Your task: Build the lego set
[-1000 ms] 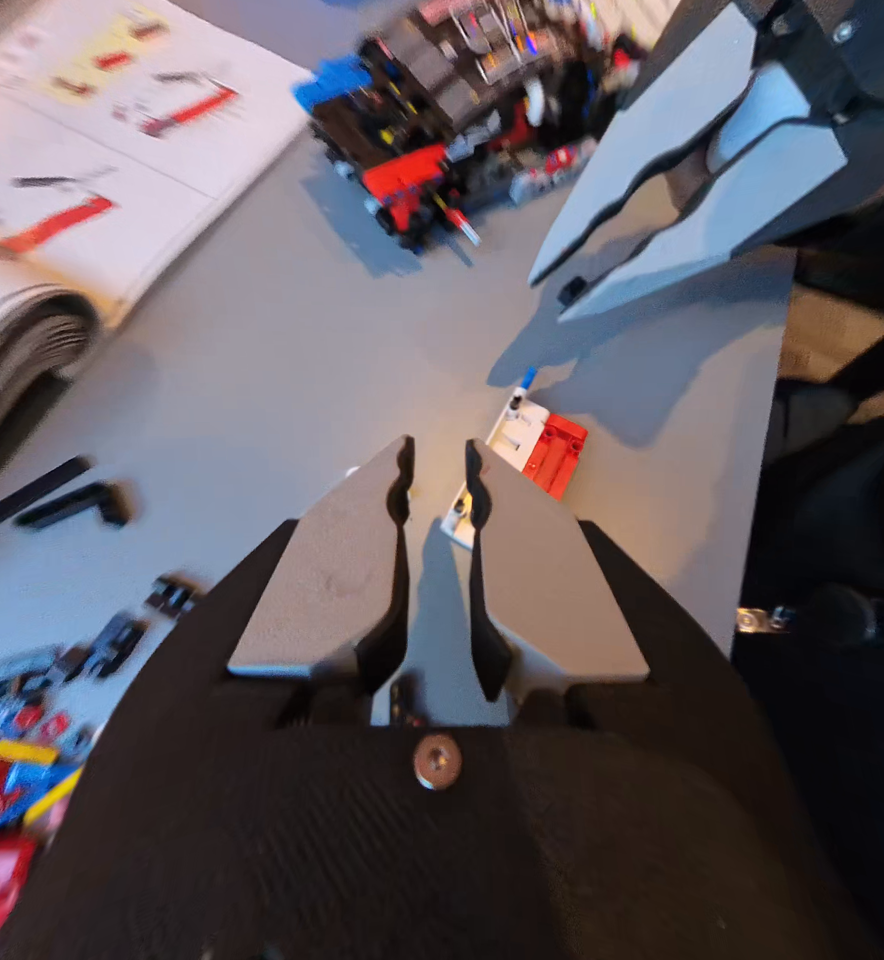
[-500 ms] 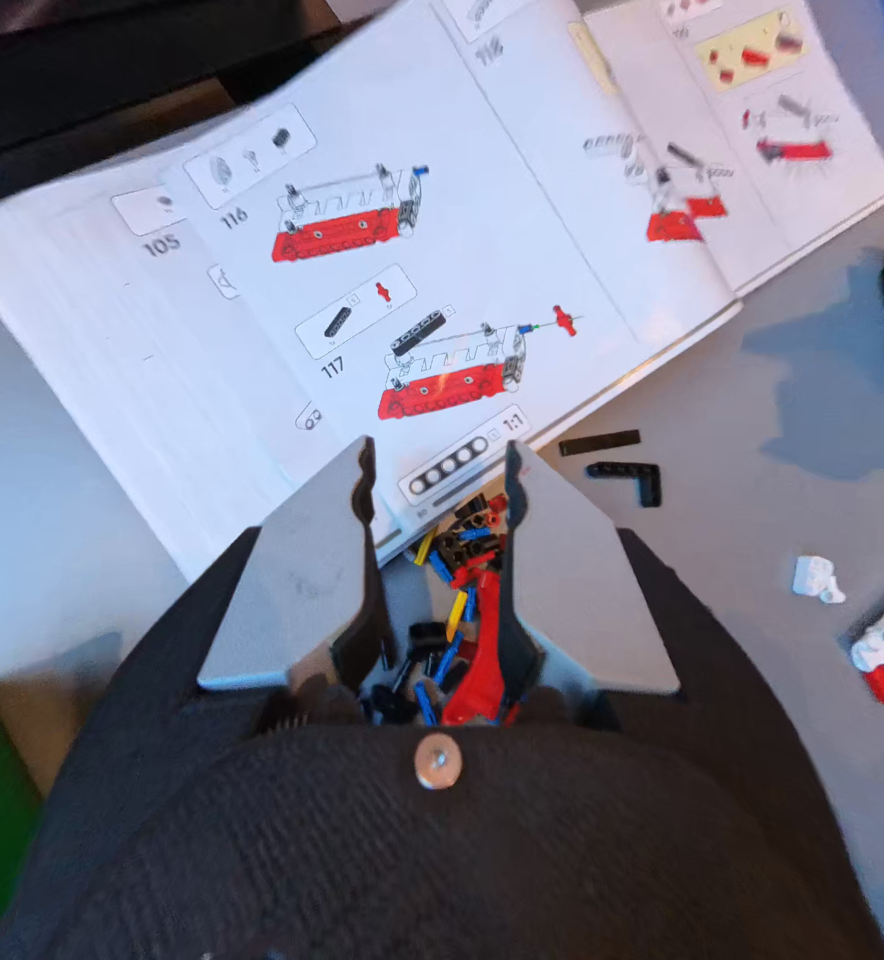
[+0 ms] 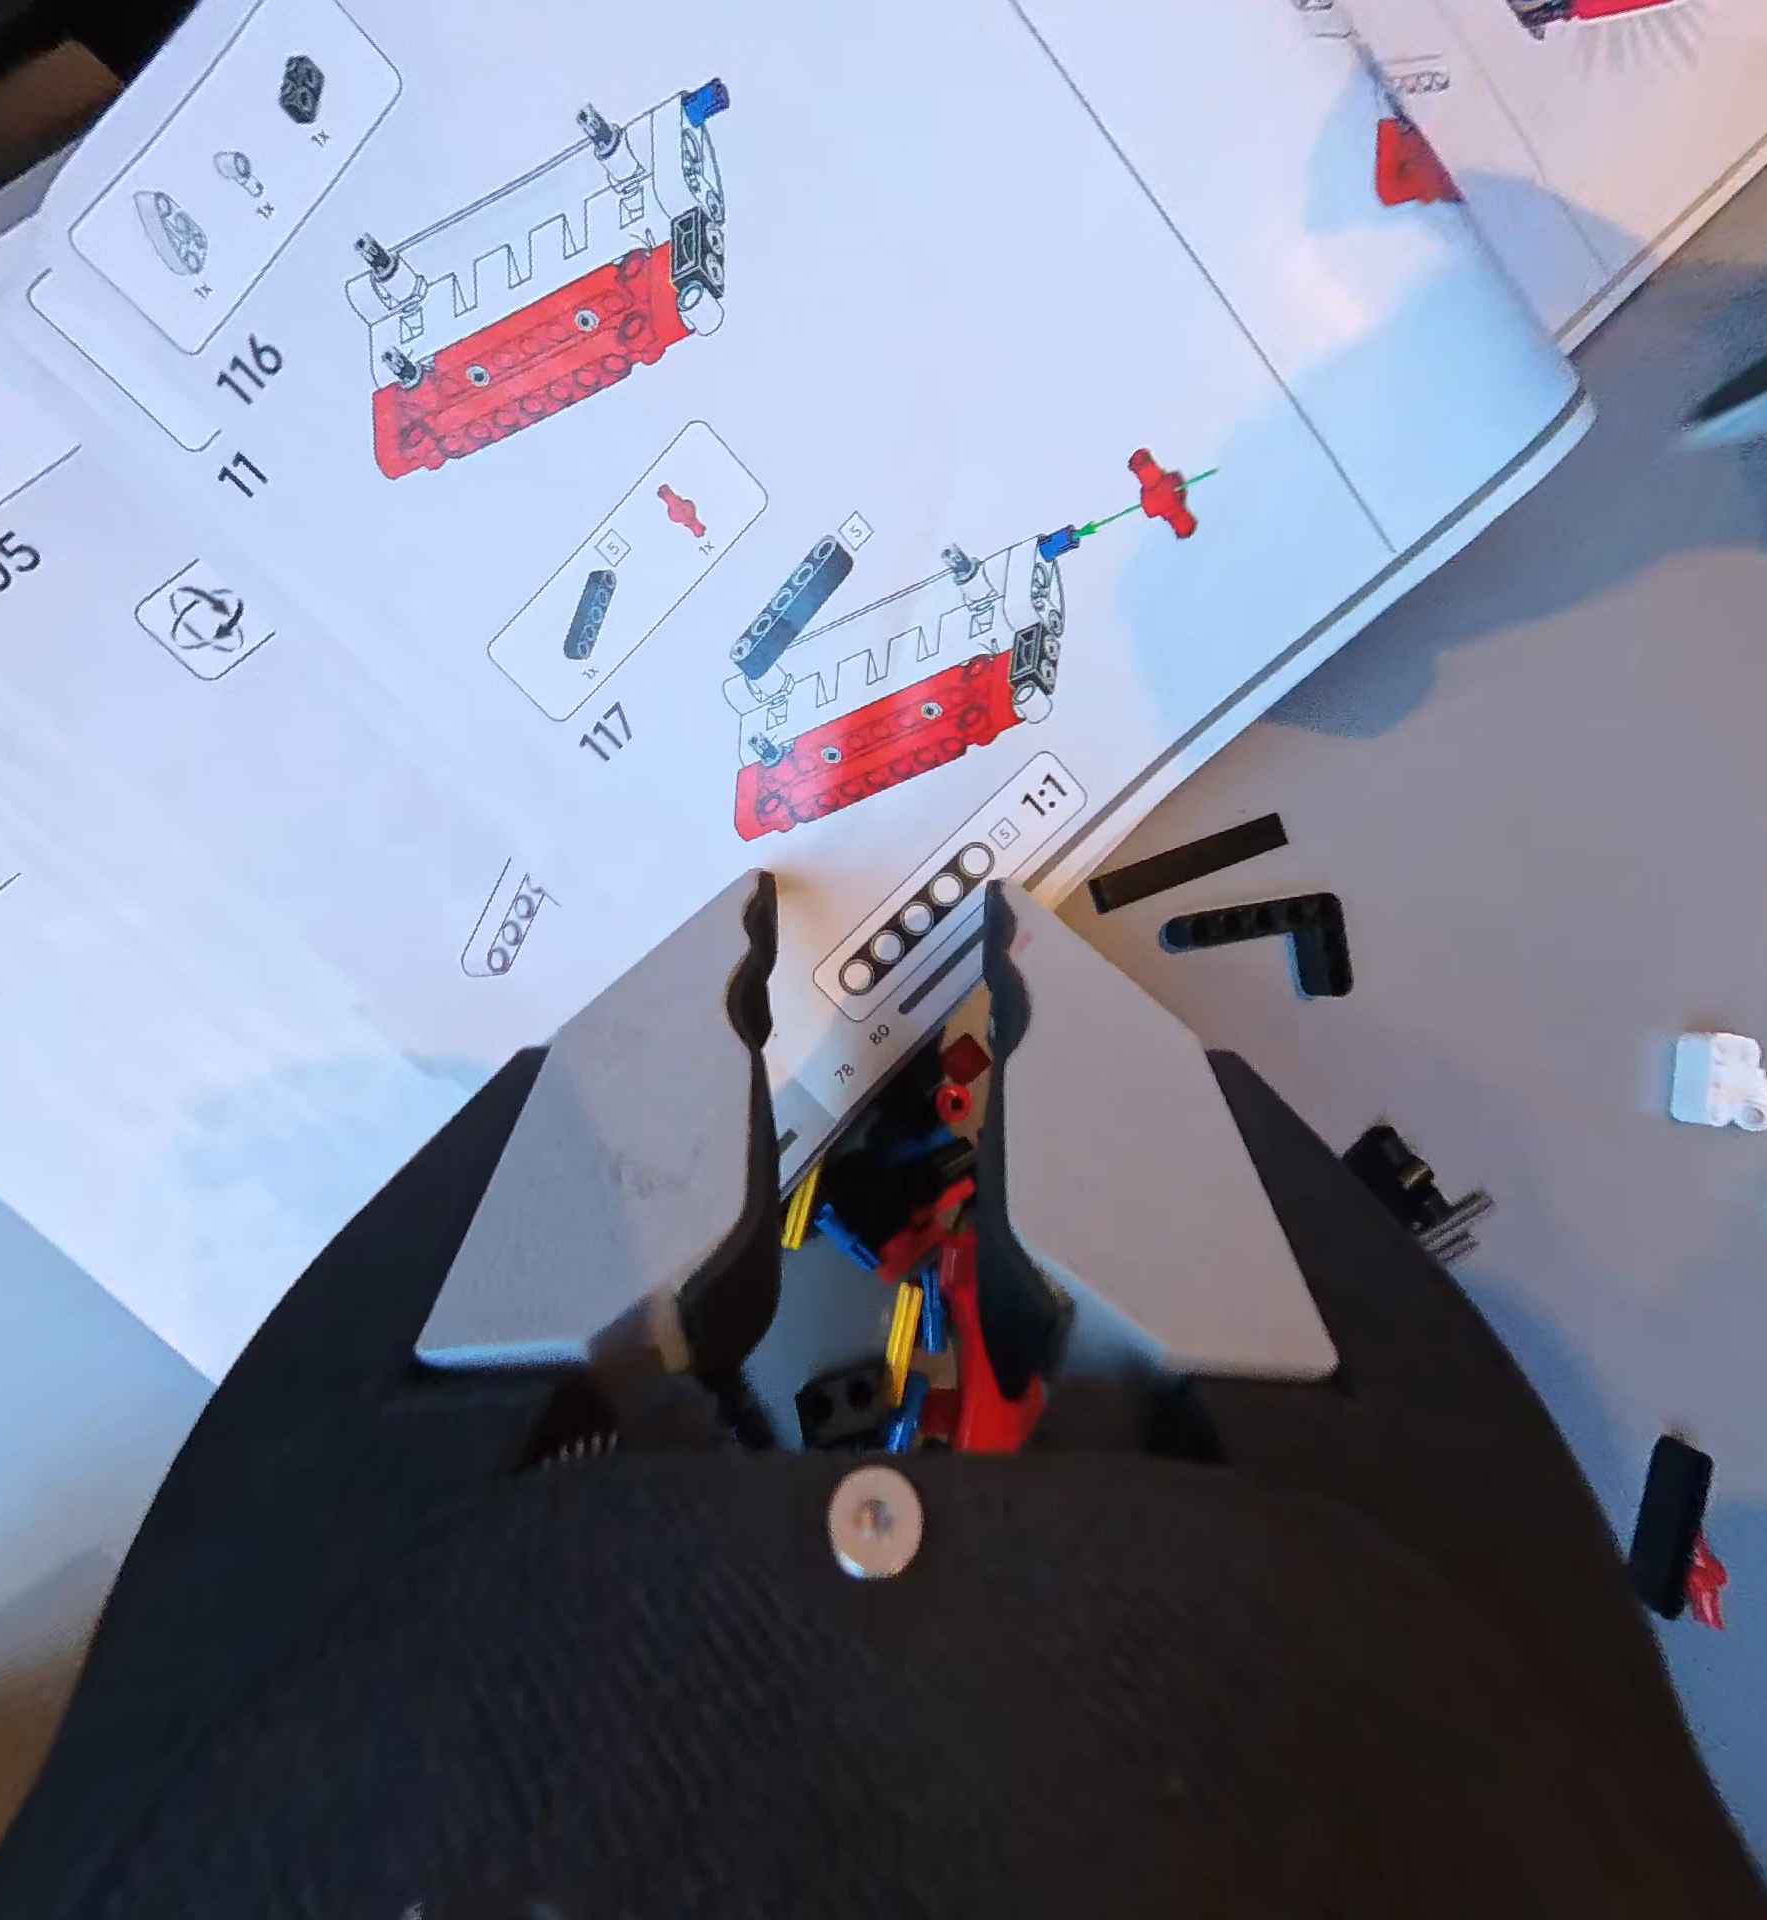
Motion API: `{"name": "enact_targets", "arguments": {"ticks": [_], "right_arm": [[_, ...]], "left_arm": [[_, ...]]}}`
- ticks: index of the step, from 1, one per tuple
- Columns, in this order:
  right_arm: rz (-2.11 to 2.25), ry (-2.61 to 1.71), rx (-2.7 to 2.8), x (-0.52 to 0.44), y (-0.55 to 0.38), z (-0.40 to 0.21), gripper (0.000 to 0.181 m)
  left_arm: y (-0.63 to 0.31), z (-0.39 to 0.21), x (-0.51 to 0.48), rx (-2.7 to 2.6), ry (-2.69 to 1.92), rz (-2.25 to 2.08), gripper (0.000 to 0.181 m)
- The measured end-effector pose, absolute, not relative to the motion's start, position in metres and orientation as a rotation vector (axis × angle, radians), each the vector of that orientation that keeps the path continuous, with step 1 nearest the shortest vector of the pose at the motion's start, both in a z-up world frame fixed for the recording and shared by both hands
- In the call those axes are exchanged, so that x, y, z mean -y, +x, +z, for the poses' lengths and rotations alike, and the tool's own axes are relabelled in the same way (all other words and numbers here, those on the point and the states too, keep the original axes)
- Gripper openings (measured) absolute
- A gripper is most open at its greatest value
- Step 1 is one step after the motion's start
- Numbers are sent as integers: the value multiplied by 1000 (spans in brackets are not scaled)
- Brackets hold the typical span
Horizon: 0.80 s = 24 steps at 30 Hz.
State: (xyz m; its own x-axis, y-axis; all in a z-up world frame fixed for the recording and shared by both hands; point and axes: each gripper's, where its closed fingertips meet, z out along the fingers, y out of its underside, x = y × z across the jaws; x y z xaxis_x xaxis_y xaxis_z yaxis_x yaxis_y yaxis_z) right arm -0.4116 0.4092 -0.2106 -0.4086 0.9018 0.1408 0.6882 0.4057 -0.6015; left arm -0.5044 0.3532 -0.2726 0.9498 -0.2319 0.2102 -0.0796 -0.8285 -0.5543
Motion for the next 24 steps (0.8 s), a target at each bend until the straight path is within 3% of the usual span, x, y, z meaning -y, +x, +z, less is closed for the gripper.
{"name": "enact_targets", "arguments": {"ticks": [10, 14, 15, 16, 19, 24], "right_arm": [[42, -1338, 2245, -464, -398, -246, 22], [345, -1224, 2319, -412, -422, -233, 37], [433, -1154, 2366, -392, -431, -232, 28], [460, -1102, 2428, -381, -436, -239, 1], [321, -1238, 2621, -391, -431, -274, 8], [415, -1426, 2602, -410, -413, -266, 0]], "left_arm": [[-520, -271, -348, -154, -2498, -377, 37], [-523, -271, -344, -125, -2504, -405, 37], [-523, -272, -344, -124, -2507, -413, 37], [-523, -272, -345, -119, -2508, -415, 36], [-528, -271, -345, -88, -2497, -411, 34], [-537, -273, -340, -44, -2478, -442, 25]]}}
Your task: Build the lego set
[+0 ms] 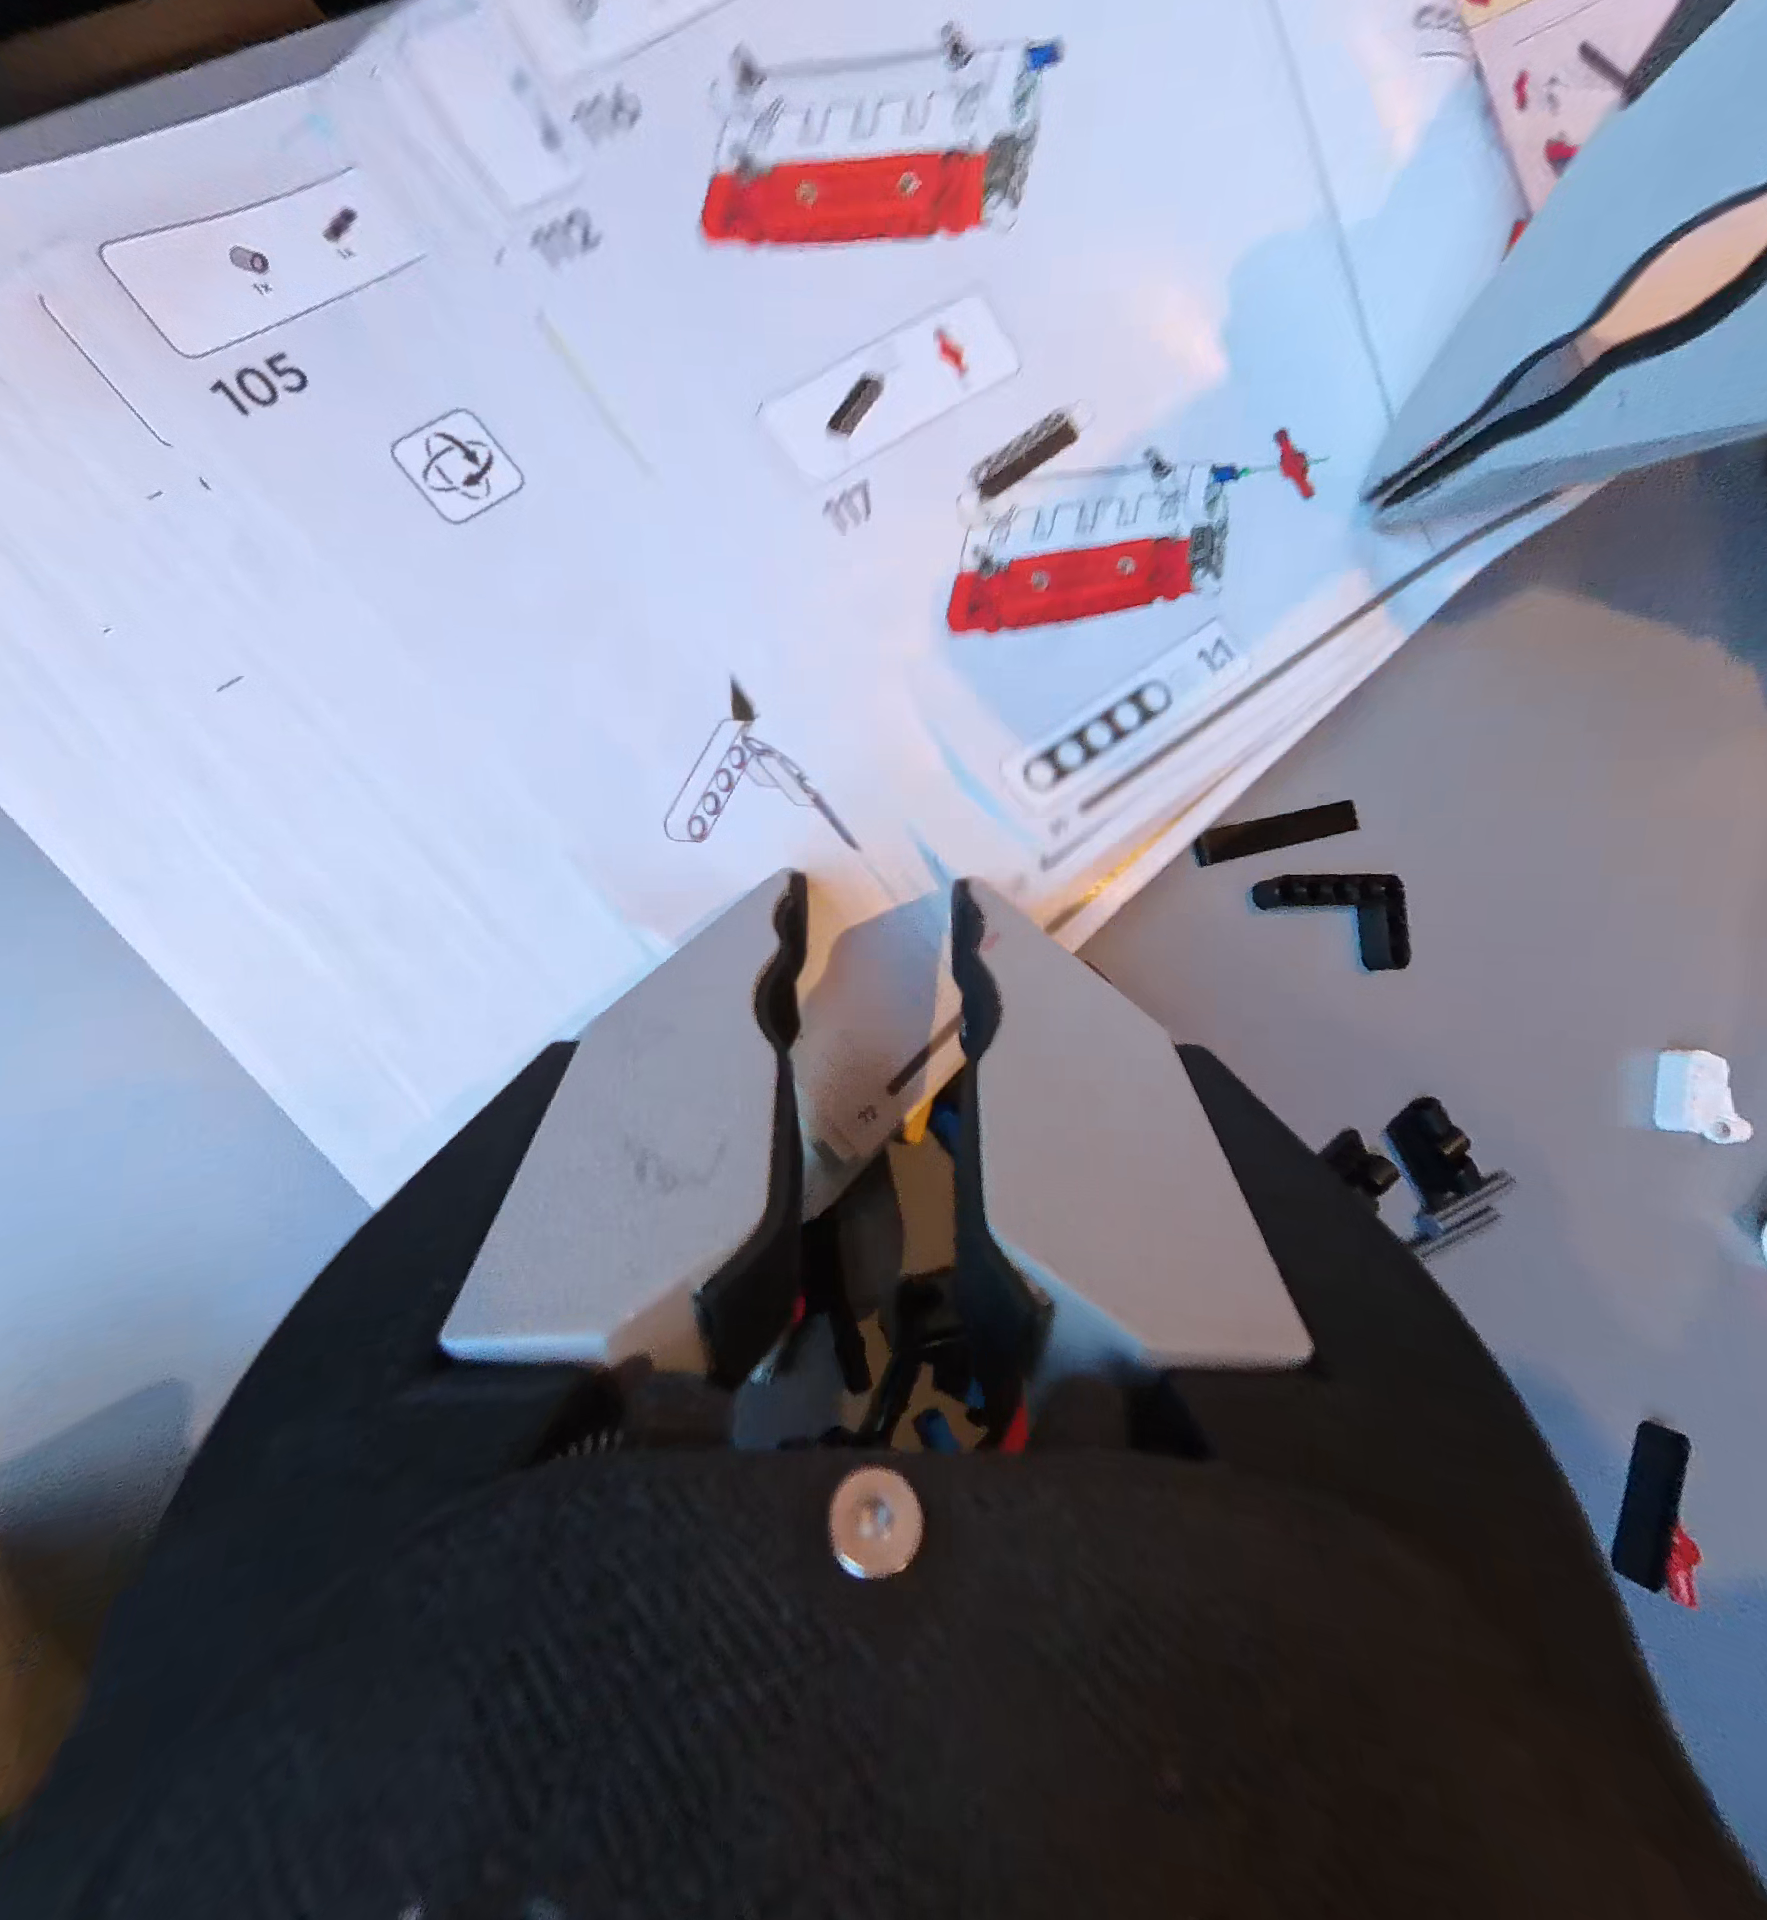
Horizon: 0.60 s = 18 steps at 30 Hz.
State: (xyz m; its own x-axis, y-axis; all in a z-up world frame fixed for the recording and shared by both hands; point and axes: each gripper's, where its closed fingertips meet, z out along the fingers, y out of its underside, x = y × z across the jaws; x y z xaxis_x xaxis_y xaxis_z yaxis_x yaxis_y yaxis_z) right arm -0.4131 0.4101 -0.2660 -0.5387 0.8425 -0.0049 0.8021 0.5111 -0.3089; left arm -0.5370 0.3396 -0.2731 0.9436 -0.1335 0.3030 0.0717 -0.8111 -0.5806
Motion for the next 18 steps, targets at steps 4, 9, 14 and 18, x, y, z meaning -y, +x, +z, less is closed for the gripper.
{"name": "enact_targets", "arguments": {"ticks": [4, 9, 14, 18], "right_arm": [[386, -1437, 2544, -423, -399, -262, 0], [336, -1403, 2495, -433, -387, -257, 2], [333, -1427, 2477, -438, -379, -260, 2], [369, -1435, 2443, -439, -377, -257, 2]], "left_arm": [[-538, -275, -340, -69, -2489, -414, 19], [-540, -268, -345, -112, -2472, -311, 14], [-522, -254, -353, -157, -2429, -371, 19], [-498, -248, -358, -186, -2402, -510, 20]]}}
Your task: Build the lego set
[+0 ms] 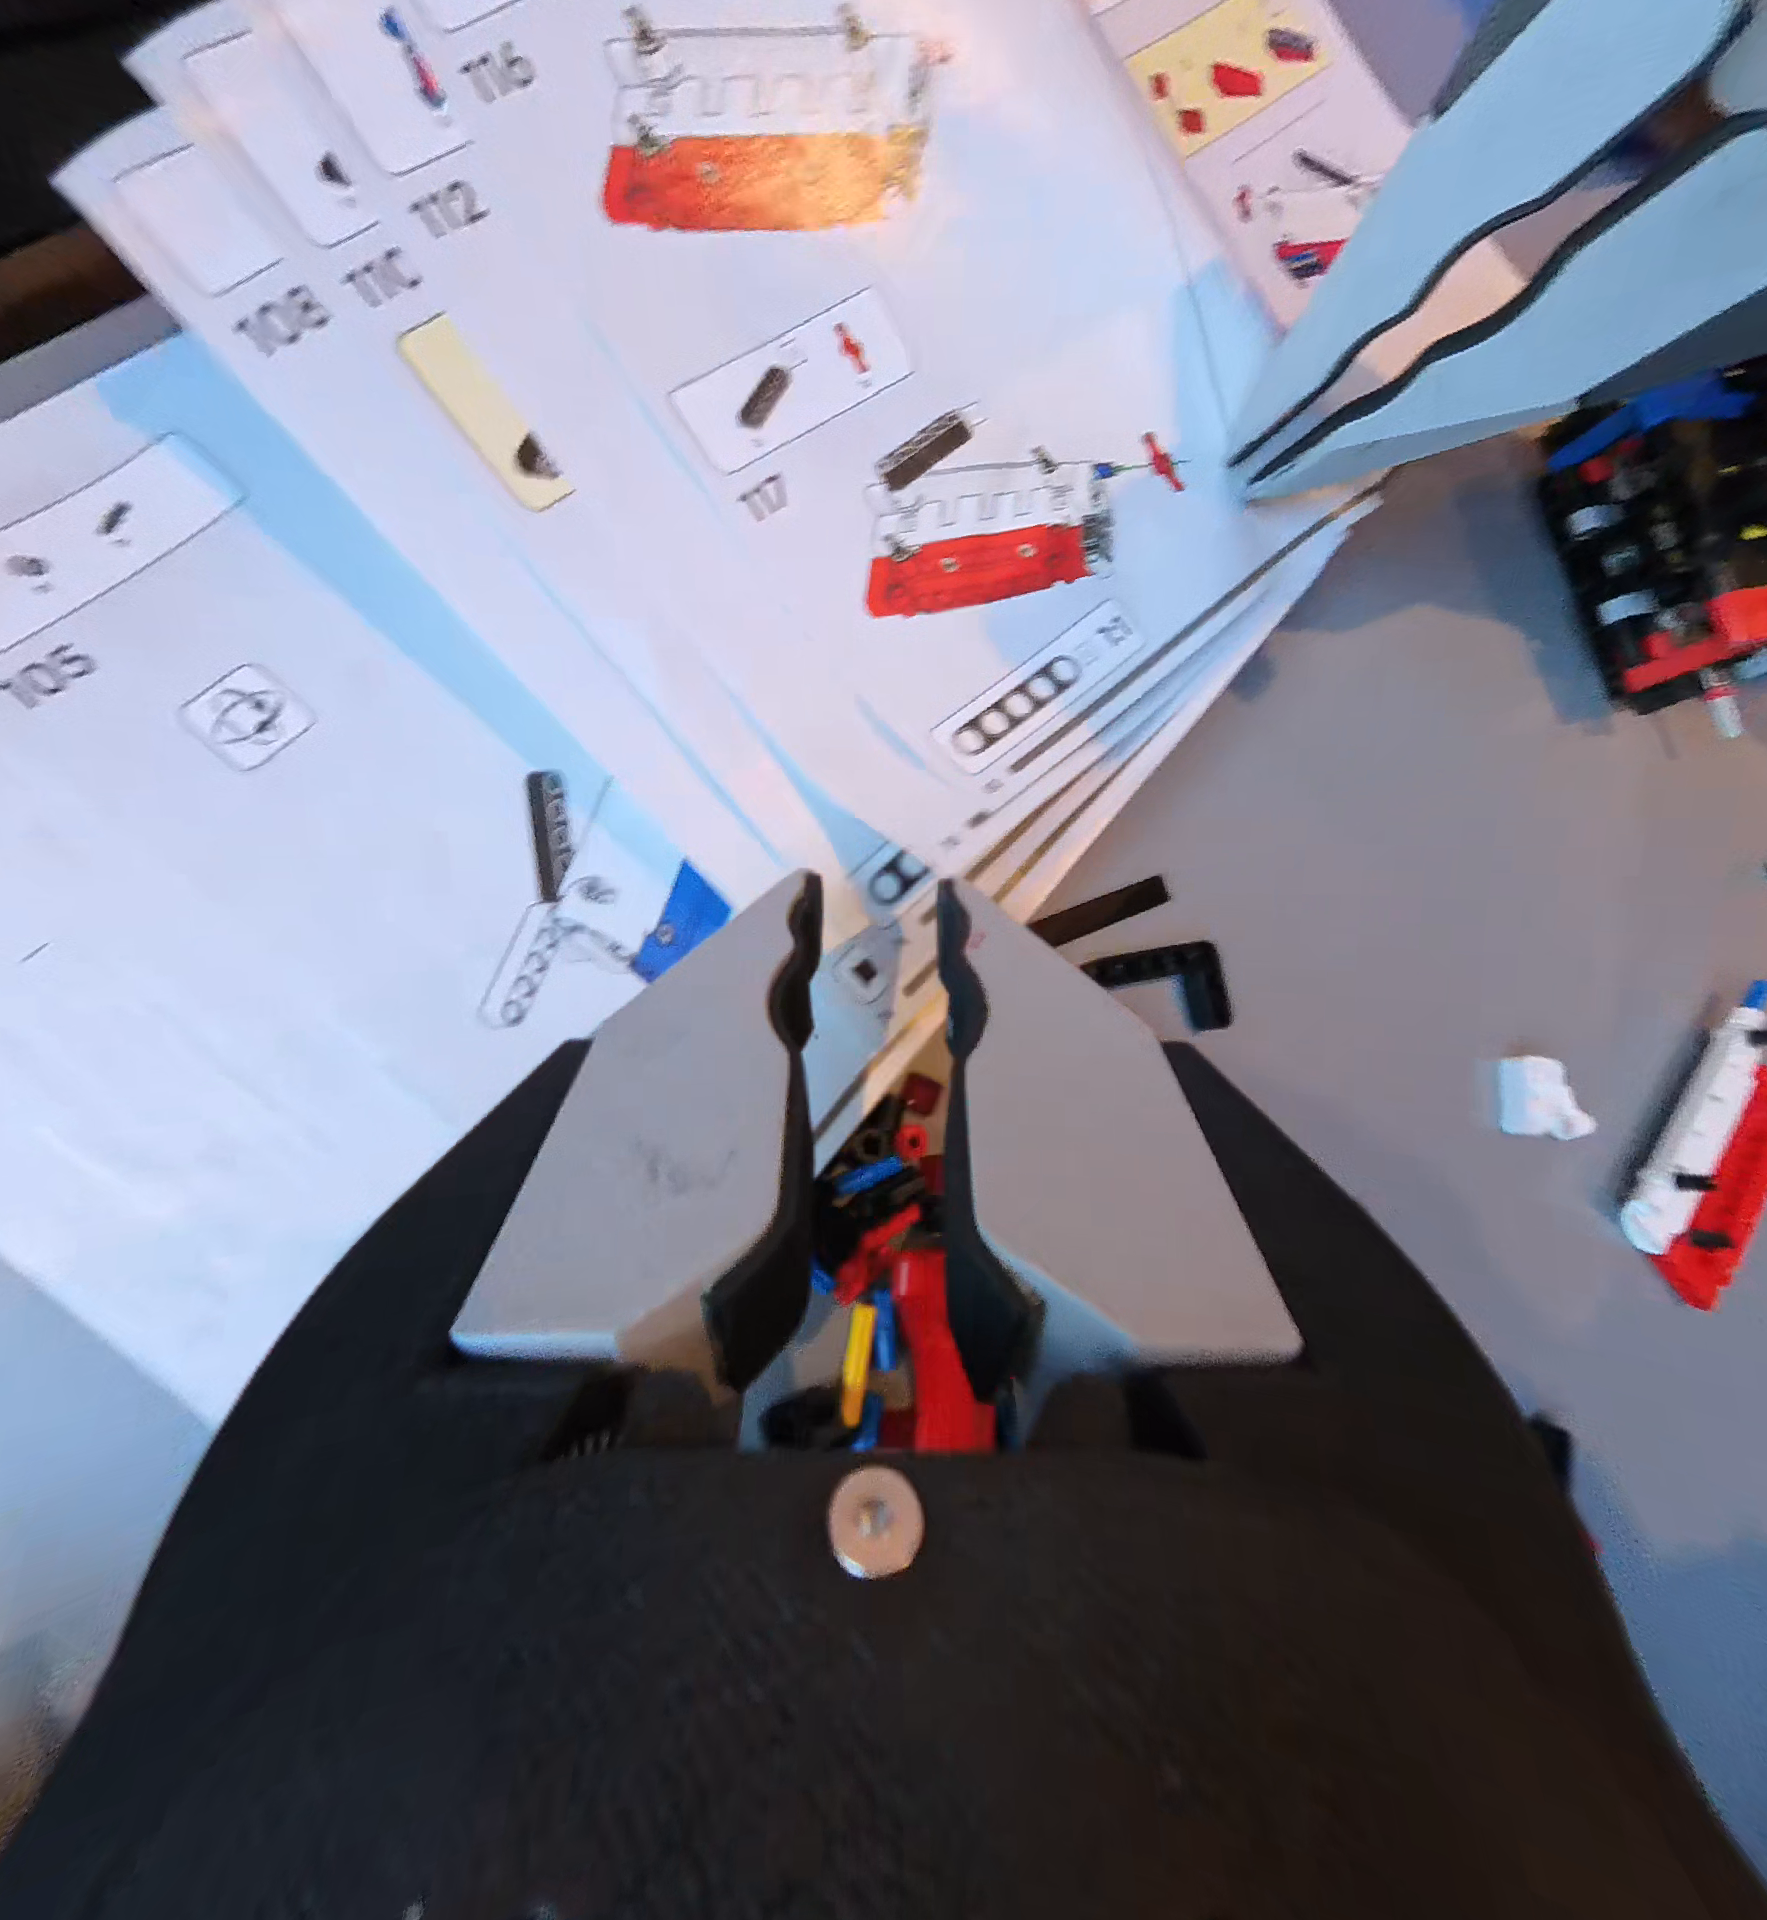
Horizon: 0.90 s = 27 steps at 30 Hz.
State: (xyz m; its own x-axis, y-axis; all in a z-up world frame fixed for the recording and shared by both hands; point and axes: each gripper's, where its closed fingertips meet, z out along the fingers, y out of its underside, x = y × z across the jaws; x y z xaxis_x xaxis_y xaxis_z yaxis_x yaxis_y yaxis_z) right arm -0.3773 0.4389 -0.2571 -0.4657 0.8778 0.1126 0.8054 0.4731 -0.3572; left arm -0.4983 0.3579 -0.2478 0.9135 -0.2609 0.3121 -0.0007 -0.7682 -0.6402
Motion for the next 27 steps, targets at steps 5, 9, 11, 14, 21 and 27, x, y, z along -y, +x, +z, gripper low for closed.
{"name": "enact_targets", "arguments": {"ticks": [5, 9, 11, 14, 21, 27], "right_arm": [[406, -1455, 2425, -440, -376, -257, 3], [409, -1450, 2415, -442, -374, -257, 2], [410, -1446, 2405, -443, -373, -257, 2], [387, -1455, 2401, -448, -367, -257, 2], [-169, -1606, 2260, -529, -309, -264, 3], [-40, -1586, 2132, -521, -327, -230, 3]], "left_arm": [[-497, -235, -360, -185, -2373, -520, 19], [-494, -235, -366, -190, -2355, -550, 19], [-490, -245, -373, -219, -2377, -513, 18], [-494, -269, -381, -290, -2481, -329, 9], [-502, -280, -383, -378, -2551, -108, 0], [-498, -233, -396, -323, -2395, -89, 0]]}}
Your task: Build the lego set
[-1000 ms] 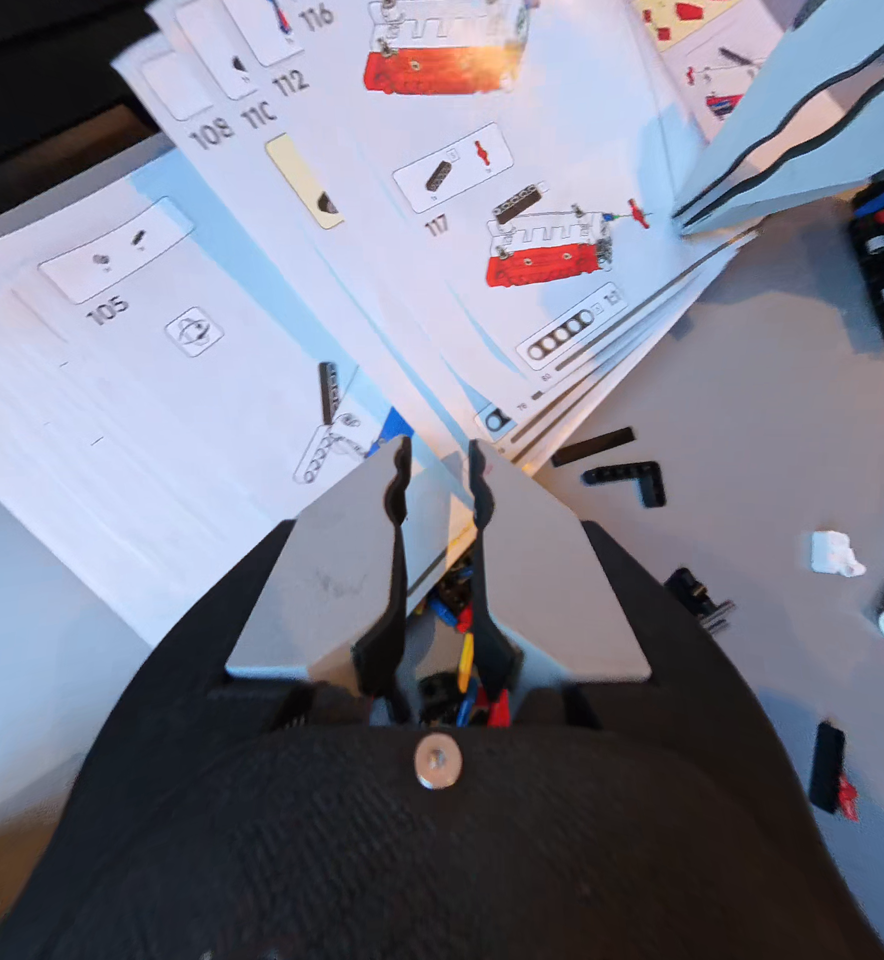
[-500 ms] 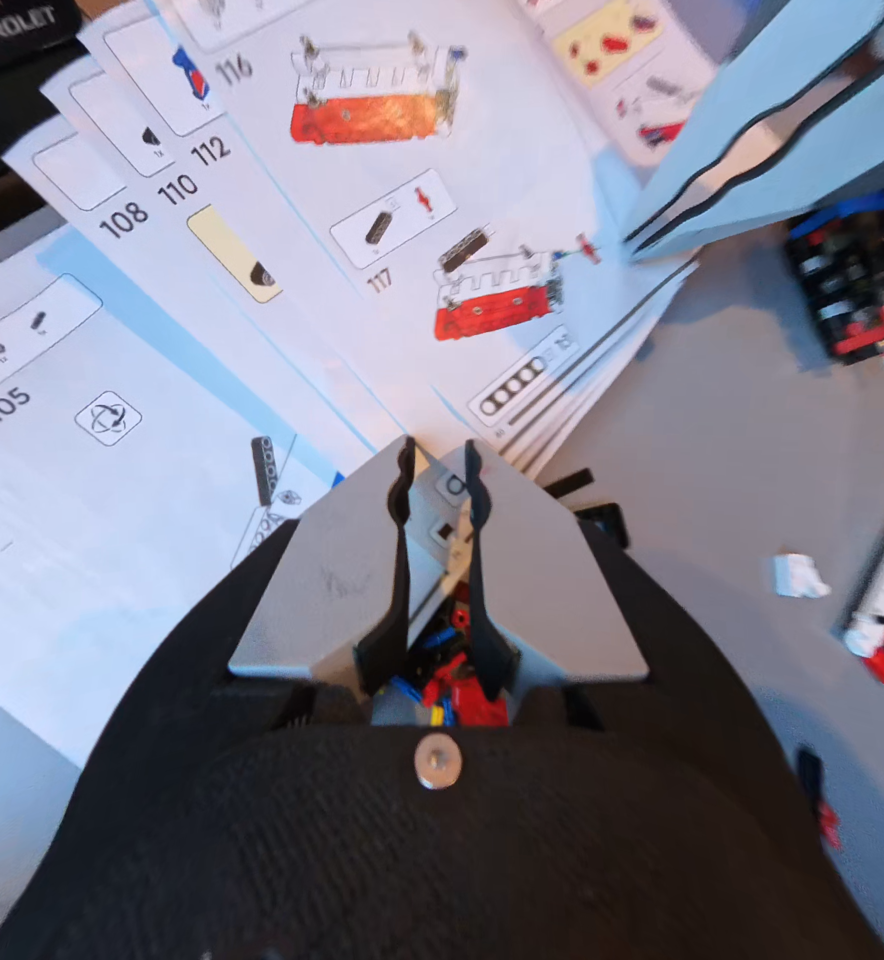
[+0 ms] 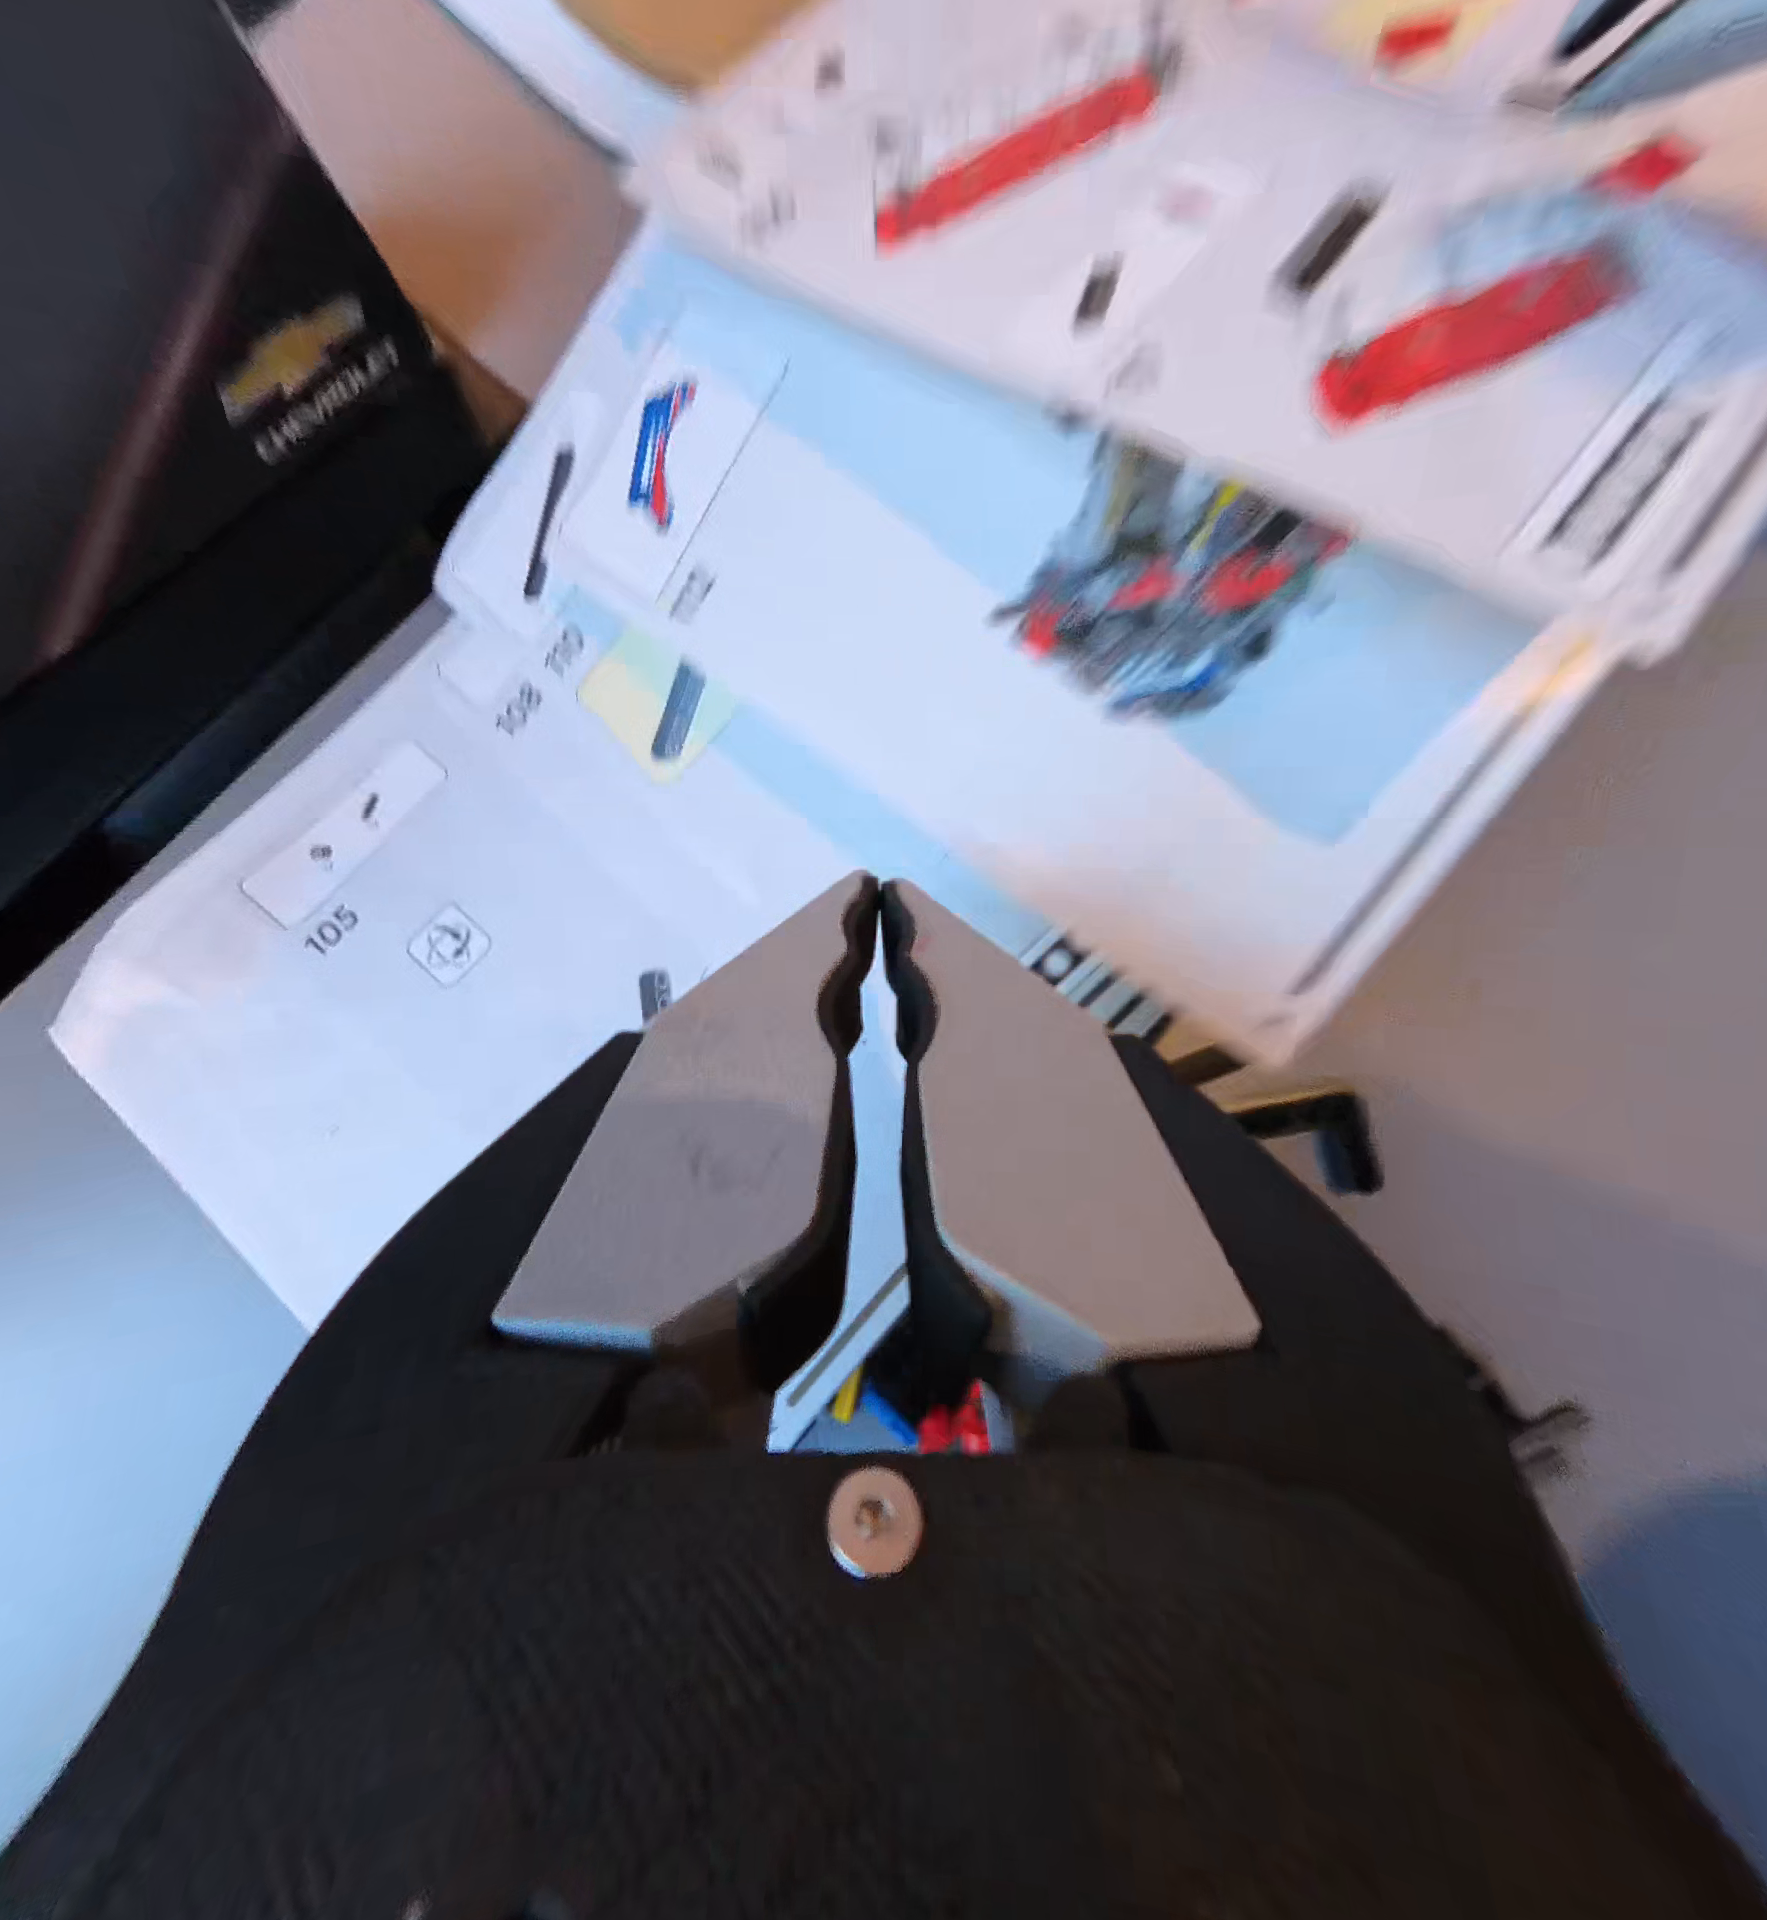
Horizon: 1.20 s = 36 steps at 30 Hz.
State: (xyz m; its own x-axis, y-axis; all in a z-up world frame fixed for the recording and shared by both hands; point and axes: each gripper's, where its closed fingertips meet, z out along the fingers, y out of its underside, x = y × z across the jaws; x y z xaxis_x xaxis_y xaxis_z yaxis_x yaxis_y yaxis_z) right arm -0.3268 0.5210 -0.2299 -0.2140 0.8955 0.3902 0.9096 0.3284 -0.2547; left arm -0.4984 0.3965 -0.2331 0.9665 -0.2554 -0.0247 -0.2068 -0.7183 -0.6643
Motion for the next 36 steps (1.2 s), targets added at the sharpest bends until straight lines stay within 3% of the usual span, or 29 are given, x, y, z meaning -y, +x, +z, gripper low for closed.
{"name": "enact_targets", "arguments": {"ticks": [4, 6, 7, 10, 14, 17, 22, 24, 29, 36], "right_arm": [[59, -1497, 2000, -511, -354, -193, 10], [246, -1472, 1999, -480, -370, -179, 34], [290, -1461, 2011, -469, -373, -177, 37], [278, -1488, 2026, -465, -364, -183, 42], [352, -1719, 1837, -515, -316, -180, 45], [621, -2000, 1709, -542, -268, -201, 43], [1115, -2275, 1600, -540, -238, -227, 34], [1153, -2324, 1596, -543, -230, -235, 42], [995, -2350, 1673, -545, -219, -251, 37], [272, -2154, 1966, -556, -194, -285, 35]], "left_arm": [[-475, -217, -402, -363, -2344, -248, 5], [-458, -226, -408, -394, -2350, -330, 3], [-448, -232, -412, -406, -2368, -380, 3], [-418, -234, -437, -410, -2353, -477, 1], [-353, -185, -485, -470, -2210, -651, 0], [-318, -161, -493, -554, -2172, -687, 1], [-361, -227, -475, -606, -2399, -331, 0], [-373, -249, -464, -583, -2459, -301, 0], [-395, -261, -445, -495, -2476, -304, 0], [-423, -262, -430, -470, -2507, -255, 0]]}}
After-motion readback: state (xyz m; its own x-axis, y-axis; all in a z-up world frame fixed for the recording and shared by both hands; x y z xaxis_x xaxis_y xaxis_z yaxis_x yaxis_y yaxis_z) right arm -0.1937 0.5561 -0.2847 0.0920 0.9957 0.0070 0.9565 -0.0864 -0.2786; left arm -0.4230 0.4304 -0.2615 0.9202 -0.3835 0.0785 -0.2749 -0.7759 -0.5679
